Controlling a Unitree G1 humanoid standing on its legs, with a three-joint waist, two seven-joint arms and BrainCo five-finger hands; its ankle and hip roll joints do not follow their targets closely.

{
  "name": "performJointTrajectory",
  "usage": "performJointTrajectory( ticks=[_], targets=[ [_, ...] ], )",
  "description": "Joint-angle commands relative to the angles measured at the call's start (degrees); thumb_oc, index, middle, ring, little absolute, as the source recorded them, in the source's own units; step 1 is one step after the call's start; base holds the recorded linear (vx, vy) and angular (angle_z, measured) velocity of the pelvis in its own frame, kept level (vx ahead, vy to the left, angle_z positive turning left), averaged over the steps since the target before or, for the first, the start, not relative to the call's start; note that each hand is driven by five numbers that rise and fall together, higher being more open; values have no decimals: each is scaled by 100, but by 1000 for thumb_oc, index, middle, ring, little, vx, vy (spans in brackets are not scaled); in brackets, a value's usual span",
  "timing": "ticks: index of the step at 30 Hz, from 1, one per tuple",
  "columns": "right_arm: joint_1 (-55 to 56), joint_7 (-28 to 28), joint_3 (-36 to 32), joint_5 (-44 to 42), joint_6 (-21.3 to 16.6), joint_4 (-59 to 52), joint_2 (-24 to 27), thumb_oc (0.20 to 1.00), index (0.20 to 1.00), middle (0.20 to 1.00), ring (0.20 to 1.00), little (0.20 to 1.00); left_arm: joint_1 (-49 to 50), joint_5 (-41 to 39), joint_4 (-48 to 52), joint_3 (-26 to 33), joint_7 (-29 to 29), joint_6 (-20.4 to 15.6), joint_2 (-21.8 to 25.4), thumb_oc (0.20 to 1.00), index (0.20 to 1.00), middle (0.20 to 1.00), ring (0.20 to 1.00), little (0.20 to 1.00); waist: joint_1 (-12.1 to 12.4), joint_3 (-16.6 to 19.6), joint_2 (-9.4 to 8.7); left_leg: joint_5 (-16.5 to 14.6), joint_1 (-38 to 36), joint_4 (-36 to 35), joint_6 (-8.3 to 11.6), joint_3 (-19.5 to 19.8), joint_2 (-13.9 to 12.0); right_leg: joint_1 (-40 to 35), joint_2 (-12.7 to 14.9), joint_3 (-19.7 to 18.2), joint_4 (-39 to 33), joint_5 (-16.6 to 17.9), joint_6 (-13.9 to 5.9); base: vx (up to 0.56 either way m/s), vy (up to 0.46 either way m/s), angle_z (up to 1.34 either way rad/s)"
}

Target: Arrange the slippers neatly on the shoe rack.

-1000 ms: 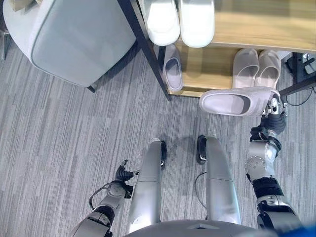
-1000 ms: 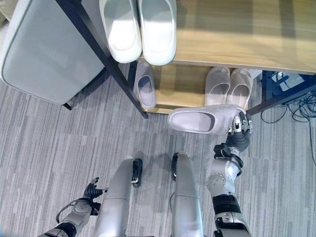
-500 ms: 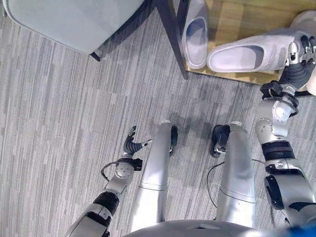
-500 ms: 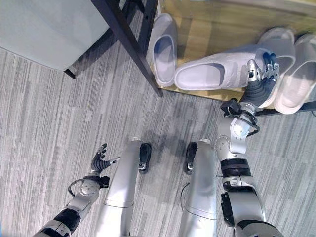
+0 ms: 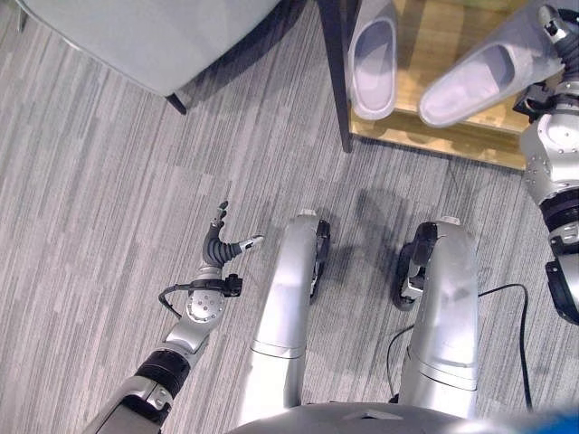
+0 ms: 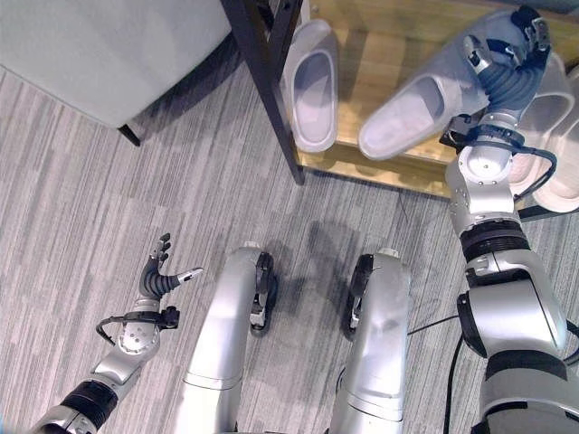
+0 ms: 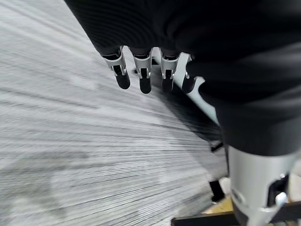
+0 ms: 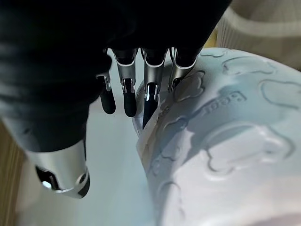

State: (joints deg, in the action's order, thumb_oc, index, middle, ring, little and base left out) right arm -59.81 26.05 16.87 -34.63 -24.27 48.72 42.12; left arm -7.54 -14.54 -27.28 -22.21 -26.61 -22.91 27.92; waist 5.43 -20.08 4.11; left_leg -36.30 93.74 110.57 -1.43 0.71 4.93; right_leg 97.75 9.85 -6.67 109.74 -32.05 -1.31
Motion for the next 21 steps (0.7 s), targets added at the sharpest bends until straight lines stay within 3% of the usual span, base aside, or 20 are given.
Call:
performJointTrajectory(
  ticks=[1,10,21],
  targets=[
    [-352,-49,149,114,-38,-225,36,200,200,200,200,200,-23,-68,486,120,-10,-352,179,1000,1000,1000,1000,1000,64,-141,-55,-198,-379,-342,-31,251,-82,-782,-29,-402,-188,63,245,0,0,0],
    [-1807,-135,1413,447,564,1507,409,200,200,200,200,200,410,-58,1100,-119,200,-385,707,1000,1000,1000,1000,1000,321,-427,32,-412,-379,73,-21,286,-116,-780,49,-549,260,-42,256,19,13,1],
    [-2489,-32,1993,865,809,2183,515,200,200,200,200,200,634,-14,1379,-277,278,-443,970,1000,1000,1000,1000,1000,479,-585,3,-433,-379,163,-15,268,-104,-781,141,-641,445,-35,271,3,3,2]
  ],
)
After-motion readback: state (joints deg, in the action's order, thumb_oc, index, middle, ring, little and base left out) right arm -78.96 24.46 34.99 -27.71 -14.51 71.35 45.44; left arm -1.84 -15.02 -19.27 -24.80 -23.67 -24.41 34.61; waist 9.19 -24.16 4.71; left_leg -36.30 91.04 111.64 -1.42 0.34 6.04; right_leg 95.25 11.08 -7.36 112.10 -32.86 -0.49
